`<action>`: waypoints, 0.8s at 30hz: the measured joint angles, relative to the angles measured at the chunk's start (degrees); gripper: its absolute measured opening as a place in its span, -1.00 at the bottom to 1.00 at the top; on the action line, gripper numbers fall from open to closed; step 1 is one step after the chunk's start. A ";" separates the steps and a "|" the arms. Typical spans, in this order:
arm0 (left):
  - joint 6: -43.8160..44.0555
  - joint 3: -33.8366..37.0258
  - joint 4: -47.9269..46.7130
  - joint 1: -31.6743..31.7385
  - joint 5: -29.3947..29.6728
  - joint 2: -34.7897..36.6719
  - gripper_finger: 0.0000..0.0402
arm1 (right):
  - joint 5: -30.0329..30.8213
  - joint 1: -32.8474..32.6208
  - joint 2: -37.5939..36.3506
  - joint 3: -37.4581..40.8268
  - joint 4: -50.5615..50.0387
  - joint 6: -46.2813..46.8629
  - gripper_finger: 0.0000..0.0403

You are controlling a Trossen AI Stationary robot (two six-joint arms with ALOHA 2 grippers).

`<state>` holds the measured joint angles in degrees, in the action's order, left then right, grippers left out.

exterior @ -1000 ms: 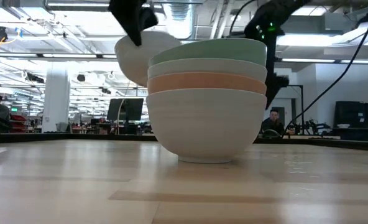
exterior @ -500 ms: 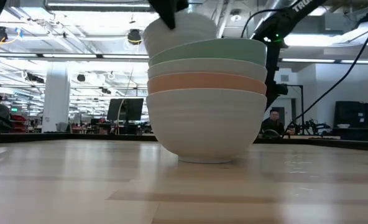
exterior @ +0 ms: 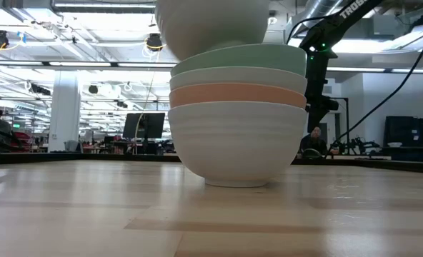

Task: Nest bowls inside each other
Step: Stack the white bowl on top of the light blue bowl

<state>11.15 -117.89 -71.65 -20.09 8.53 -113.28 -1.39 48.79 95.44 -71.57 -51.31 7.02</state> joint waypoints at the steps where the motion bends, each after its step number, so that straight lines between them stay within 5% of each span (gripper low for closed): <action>1: 0.33 -1.59 -0.08 -0.90 0.66 -0.69 -1.00 | 0.00 -0.06 0.00 0.00 -0.30 -0.02 0.27; 10: 1.83 -14.73 -10.42 -2.94 0.34 -10.42 -1.00 | -0.04 -0.76 0.00 0.00 -1.20 -0.04 0.27; 24: 2.05 -15.26 -6.65 -2.12 -2.30 -12.70 -1.00 | -0.04 -0.78 0.00 0.00 -3.75 -1.11 0.27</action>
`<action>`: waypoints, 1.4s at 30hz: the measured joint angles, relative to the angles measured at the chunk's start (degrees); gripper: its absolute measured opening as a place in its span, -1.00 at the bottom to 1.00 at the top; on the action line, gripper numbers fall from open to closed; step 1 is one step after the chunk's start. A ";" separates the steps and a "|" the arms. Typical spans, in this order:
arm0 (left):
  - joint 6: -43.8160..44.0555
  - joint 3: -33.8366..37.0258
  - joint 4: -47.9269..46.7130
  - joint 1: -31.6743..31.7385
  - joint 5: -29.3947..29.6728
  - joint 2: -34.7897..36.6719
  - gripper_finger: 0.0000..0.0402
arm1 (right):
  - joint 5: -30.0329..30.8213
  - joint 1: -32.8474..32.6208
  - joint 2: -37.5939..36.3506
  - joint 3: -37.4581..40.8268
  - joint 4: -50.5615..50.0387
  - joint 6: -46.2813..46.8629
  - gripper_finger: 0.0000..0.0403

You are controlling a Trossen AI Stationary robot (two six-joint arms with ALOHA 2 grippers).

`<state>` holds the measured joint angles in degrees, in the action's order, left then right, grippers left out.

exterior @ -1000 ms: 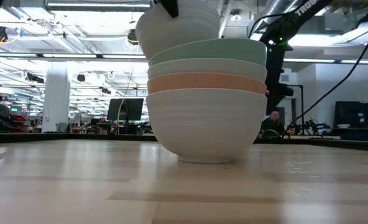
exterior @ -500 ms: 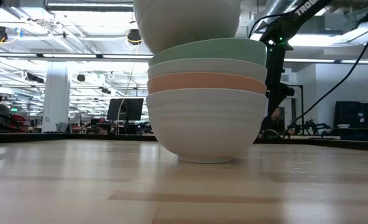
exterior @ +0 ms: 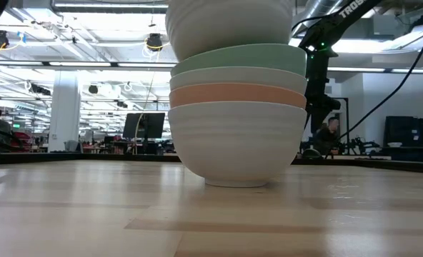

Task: Nest bowls inside each other
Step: Stack the white bowl on top of the light blue bowl, then return to Home Position

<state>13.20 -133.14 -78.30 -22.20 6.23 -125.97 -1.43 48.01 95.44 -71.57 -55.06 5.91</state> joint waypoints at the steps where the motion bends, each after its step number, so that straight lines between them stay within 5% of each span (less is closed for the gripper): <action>1: 0.05 -0.04 0.18 0.13 0.13 -0.32 -1.00 | 0.00 0.00 0.00 0.00 0.04 0.01 0.27; 15: 0.16 0.15 -1.25 0.40 -0.95 -3.44 -0.89 | -0.03 -0.37 -0.02 0.00 -0.90 0.04 0.27; 25: 5.69 -1.92 -2.13 1.10 -0.49 -3.51 -0.26 | -0.07 -2.59 -0.02 0.00 -1.11 0.07 0.27; 32: 9.22 -1.75 -4.90 0.09 9.24 -1.14 0.04 | -0.02 -4.38 -0.23 0.00 -2.87 0.53 0.27; 37: 10.37 -1.45 -11.70 0.74 18.82 2.58 0.00 | -0.20 -4.90 -1.78 0.00 -2.12 -2.58 0.27; 42: 2.38 -1.31 -8.33 0.69 22.54 9.99 -0.10 | -9.66 -7.59 -10.73 0.04 -2.26 -10.32 0.27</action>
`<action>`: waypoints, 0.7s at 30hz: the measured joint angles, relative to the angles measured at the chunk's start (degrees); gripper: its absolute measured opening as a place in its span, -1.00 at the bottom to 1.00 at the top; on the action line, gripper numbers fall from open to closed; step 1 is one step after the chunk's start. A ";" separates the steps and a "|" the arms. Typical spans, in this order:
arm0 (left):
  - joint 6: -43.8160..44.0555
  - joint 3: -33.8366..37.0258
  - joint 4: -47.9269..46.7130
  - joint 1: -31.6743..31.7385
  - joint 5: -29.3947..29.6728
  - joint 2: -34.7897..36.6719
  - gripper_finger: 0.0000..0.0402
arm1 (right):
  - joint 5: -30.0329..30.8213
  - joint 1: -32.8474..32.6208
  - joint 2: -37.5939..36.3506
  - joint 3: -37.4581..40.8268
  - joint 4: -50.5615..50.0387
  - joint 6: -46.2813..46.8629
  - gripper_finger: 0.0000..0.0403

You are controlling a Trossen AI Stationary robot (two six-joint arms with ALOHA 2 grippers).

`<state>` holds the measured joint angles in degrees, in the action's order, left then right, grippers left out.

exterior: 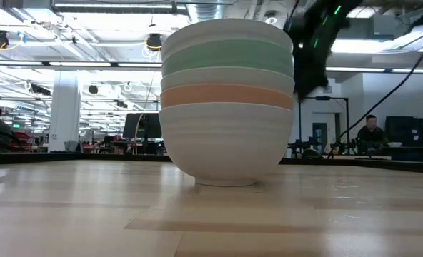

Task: Nest bowls inside each other
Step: Return to Home Position

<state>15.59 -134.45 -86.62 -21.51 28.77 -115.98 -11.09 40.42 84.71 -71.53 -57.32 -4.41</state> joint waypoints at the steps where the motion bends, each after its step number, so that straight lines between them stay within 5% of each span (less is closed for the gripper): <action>1: -1.01 0.06 -0.41 -0.24 1.35 1.36 -0.12 | -2.58 -1.04 -2.94 0.00 0.65 -1.05 0.27; 6: -0.85 0.14 -0.42 -0.22 8.17 10.47 -0.25 | -8.48 -6.00 -23.15 -0.04 7.87 0.03 0.27; 11: 1.65 7.78 4.71 0.49 11.81 22.10 -0.34 | 1.12 -9.69 -42.82 -0.12 6.56 5.78 0.27; 15: -6.00 26.38 29.86 1.56 7.39 34.27 -0.39 | 1.04 -11.57 -57.15 4.55 11.66 11.08 0.27; 21: -9.96 63.36 76.02 8.95 -8.89 50.10 -0.46 | -6.11 -14.31 -72.61 18.95 22.35 17.88 0.27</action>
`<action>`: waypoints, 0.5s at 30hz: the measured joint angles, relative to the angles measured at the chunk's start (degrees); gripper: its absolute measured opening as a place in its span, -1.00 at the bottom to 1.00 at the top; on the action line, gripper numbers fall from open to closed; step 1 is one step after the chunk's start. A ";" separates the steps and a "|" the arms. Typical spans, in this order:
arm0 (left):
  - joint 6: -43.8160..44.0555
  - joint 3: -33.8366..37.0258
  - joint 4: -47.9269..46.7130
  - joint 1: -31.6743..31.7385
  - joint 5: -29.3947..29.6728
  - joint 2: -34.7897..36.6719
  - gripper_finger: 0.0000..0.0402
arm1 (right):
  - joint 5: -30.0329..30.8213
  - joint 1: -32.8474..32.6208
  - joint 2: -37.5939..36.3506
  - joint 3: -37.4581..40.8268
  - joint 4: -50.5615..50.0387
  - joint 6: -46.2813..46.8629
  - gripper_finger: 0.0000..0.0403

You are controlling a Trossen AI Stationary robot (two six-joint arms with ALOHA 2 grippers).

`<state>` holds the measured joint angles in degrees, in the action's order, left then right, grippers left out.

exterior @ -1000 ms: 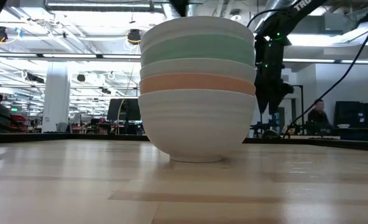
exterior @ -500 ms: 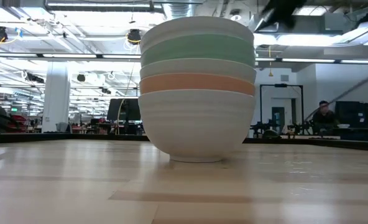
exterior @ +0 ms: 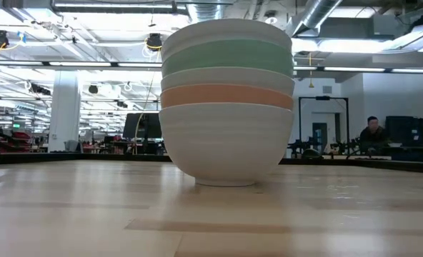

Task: Nest bowls inside each other
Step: Return to Home Position

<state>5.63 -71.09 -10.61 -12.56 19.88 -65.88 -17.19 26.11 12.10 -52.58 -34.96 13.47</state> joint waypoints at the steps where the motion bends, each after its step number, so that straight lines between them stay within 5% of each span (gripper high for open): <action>1: 0.88 4.43 5.80 1.28 -2.20 1.51 -0.47 | -1.41 -0.29 -1.05 2.48 3.27 1.34 0.27; 10: -1.37 25.68 45.35 11.48 -11.02 3.00 -0.61 | -7.02 -4.49 -0.67 23.60 39.47 8.61 0.27; 15: 11.27 38.50 73.89 19.19 -18.20 -2.76 -0.69 | -7.33 -3.73 -1.13 37.42 64.94 14.67 0.27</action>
<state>16.90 -32.59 63.28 6.64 1.68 -68.64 -24.53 22.38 10.97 -15.16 29.97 28.14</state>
